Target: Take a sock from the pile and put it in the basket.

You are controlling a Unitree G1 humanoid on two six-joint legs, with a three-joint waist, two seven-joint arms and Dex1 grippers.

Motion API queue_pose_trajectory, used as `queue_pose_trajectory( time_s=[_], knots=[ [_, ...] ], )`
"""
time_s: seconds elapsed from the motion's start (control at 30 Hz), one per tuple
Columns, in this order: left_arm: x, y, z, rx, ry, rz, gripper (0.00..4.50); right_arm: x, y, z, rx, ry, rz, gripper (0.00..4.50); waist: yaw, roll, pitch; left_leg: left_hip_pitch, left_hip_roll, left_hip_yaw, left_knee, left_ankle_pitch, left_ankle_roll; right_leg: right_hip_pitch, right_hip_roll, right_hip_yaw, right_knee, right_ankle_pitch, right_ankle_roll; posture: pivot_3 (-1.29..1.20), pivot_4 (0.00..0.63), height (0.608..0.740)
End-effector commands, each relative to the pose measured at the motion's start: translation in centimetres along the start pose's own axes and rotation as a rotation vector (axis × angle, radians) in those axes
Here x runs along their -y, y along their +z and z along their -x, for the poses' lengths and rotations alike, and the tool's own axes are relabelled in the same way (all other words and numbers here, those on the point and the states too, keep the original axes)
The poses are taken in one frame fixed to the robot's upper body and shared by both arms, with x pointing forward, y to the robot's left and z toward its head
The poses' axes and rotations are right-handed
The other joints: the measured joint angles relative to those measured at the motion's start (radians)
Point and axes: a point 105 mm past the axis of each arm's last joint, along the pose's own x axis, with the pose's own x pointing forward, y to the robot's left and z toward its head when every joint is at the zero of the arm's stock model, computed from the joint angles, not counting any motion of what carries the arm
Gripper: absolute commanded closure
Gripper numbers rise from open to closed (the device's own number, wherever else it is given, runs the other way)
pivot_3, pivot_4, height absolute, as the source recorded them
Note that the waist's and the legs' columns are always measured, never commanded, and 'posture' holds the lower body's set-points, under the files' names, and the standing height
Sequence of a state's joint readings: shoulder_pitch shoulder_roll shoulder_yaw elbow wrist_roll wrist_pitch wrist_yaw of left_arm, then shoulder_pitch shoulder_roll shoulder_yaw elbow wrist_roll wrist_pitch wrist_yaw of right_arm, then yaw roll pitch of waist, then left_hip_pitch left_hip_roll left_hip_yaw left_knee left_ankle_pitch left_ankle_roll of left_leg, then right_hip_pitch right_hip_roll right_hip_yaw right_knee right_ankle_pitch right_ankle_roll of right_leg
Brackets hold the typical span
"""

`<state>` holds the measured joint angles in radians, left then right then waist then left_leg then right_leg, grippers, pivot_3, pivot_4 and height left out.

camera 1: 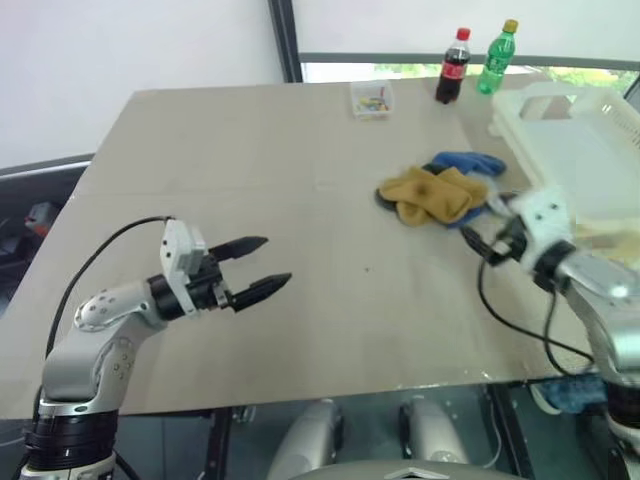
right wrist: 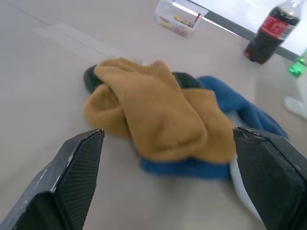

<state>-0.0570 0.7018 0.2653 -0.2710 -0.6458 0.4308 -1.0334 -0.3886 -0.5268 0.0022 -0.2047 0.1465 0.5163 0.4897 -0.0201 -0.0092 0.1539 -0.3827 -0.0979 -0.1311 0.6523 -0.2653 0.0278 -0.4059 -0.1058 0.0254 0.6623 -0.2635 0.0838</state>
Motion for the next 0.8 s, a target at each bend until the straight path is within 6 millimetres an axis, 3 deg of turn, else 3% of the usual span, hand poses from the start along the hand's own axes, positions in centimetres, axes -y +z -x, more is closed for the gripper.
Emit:
queue_pose_trajectory(
  time_s=[0.03, 0.23, 0.6, 0.8],
  knots=[
    [0.6, 1.7, -0.3, 0.040, -0.037, -0.053, 0.00, -0.7, 0.0, -3.4, 0.024, 0.039, 0.065, 0.28, -0.001, 0.000, 0.000, -0.001, 0.000, 0.000, 0.000, 0.000, 0.000, -0.001, 0.000, 0.000, 0.000, 0.000, 0.000, 0.00, 0.150, 0.740],
    [0.7, 1.9, -0.3, 0.052, -0.015, -0.058, 0.00, -0.5, 0.1, -6.3, 0.049, 0.069, 0.114, 2.70, 0.000, 0.000, 0.000, -0.010, -0.001, -0.001, 0.001, 0.000, 0.000, -0.009, -0.001, -0.001, -0.001, 0.000, 0.000, 0.00, 0.150, 0.740],
    [1.3, 1.7, -0.1, 0.061, 0.013, -0.048, 0.00, -2.2, 1.7, -7.9, 0.117, 0.140, 0.171, 2.70, -0.025, 0.000, 0.000, -0.010, 0.000, -0.001, 0.001, 0.000, 0.000, -0.010, 0.000, -0.001, 0.001, 0.000, 0.000, 0.00, 0.150, 0.740],
    [1.4, 1.6, -0.1, 0.060, 0.013, -0.042, 0.00, -2.5, 1.2, -9.1, 0.091, 0.127, 0.195, 2.70, -0.024, 0.000, 0.000, -0.010, -0.001, -0.001, 0.002, 0.000, -0.001, -0.010, 0.000, -0.001, 0.001, 0.001, -0.001, 0.00, 0.150, 0.740]
  ],
)
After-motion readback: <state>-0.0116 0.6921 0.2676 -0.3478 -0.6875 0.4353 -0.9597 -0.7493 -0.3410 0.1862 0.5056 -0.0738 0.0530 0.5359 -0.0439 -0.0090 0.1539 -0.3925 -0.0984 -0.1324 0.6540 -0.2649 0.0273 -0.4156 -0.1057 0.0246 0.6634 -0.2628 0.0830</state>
